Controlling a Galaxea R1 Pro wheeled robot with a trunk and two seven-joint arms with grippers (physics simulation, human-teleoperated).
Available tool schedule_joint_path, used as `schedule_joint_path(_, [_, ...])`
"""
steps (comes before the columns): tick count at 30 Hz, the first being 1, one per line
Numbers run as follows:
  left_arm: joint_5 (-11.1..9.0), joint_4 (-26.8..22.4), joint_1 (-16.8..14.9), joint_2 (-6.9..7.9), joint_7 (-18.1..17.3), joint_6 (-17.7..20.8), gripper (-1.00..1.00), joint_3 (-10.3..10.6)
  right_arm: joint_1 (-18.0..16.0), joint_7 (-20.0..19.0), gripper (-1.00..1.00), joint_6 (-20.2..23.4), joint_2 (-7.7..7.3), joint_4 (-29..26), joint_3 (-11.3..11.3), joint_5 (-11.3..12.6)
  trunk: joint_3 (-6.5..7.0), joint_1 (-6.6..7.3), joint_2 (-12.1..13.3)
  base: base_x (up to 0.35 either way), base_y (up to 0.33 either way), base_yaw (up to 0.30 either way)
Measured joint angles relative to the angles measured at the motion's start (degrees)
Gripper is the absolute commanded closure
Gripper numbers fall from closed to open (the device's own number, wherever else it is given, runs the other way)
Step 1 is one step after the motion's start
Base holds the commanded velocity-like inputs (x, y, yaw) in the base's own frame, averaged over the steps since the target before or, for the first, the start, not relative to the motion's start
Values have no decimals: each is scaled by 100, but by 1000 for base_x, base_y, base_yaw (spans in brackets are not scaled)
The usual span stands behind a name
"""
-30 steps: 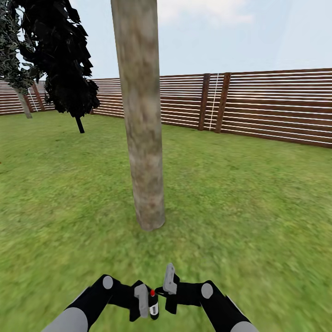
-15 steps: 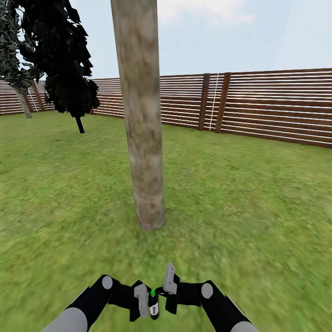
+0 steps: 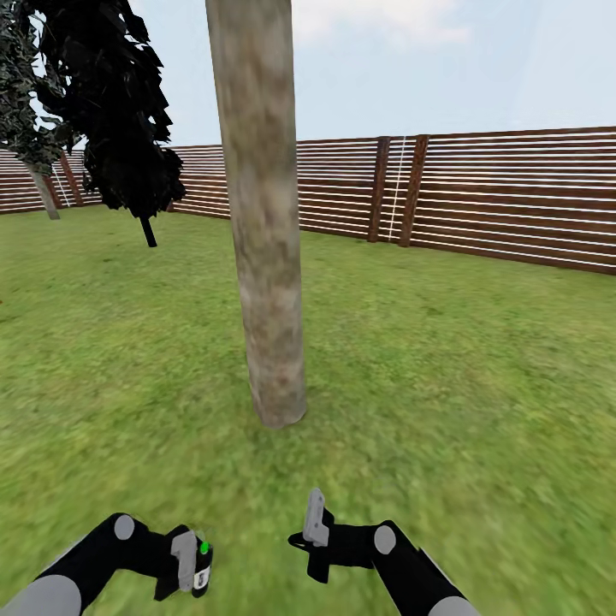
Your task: In the garden, pick up the pesticide atomizer on the floor and spray pesticide onto both trees until each tree trunk is fully covered.
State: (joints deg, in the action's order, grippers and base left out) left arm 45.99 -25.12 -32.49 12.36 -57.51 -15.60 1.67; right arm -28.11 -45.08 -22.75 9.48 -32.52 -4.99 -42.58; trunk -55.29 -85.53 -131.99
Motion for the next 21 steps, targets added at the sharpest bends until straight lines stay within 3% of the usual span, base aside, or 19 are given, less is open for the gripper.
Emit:
schedule_joint_path(2, [-11, -3, 11, 230, -12, -8, 100, -2, 0, 0, 100, 0, -6, 9, 4, 0, 0, 0, 0, 0, 0, 0])
schedule_joint_path(3, [-18, -5, 15, 326, -17, -19, 100, -8, 0, 0, -100, 0, -19, 16, 13, 7, 0, 0, 0, 0, 0, 0])
schedule_joint_path(5, [-38, 4, 22, 538, -7, 0, 100, -48, 0, 3, -100, 0, -42, 24, 40, 19, 0, 0, 0, 0, 0, 0])
schedule_joint_path(7, [-103, 12, 24, 659, 29, 31, 100, -105, 0, 28, -100, 1, -85, 24, 63, 14, 0, 0, 0, 0, 0, 0])
schedule_joint_path(9, [-141, 30, 28, 689, 108, 46, 100, -350, 5, 53, -100, -2, -231, 26, 82, 19, 0, 0, 0, 0, 0, 0])
schedule_joint_path(11, [-173, 71, 35, 681, 395, 63, 100, -889, 16, 118, -100, -1, -509, 57, 299, 64, 0, 0, 0, 0, 0, 0])
schedule_joint_path(13, [-192, 110, 41, 643, 860, 75, 100, -1579, 30, 286, -100, -5, -753, 297, 906, 212, 0, 0, 0, 0, 0, 0])
schedule_joint_path(14, [-187, 150, 43, 612, 1023, 72, 100, -1792, 33, 324, -100, -8, -851, 455, 1207, 267, 0, 0, 0, 0, 0, 0])
schedule_joint_path(16, [-186, 356, 42, 490, 1492, 197, 100, -2260, 37, 444, -100, -7, -1172, 923, 2151, 337, -1, 0, 0, 0, 0, 0])
schedule_joint_path(17, [-188, 451, 41, 403, 1761, 347, 100, -2426, 38, 580, -100, -9, -1343, 1106, 2626, 349, -1, 0, 0, 0, 0, 0])
schedule_joint_path(19, [-205, 578, 40, 205, 2201, 586, 100, -2635, 49, 1006, -100, -17, -1550, 1331, 3321, 360, -1, 0, 0, 0, 0, 0])
schedule_joint_path(20, [-239, 639, 40, 41, 2480, 686, 100, -2757, 81, 1386, -100, -31, -1614, 1406, 3655, 357, -1, 0, 0, 0, 0, 0])
schedule_joint_path(21, [-278, 665, 39, -83, 2707, 756, 100, -2853, 131, 1696, -100, -49, -1637, 1435, 3842, 351, 0, 0, 0, 0, 0, 0])
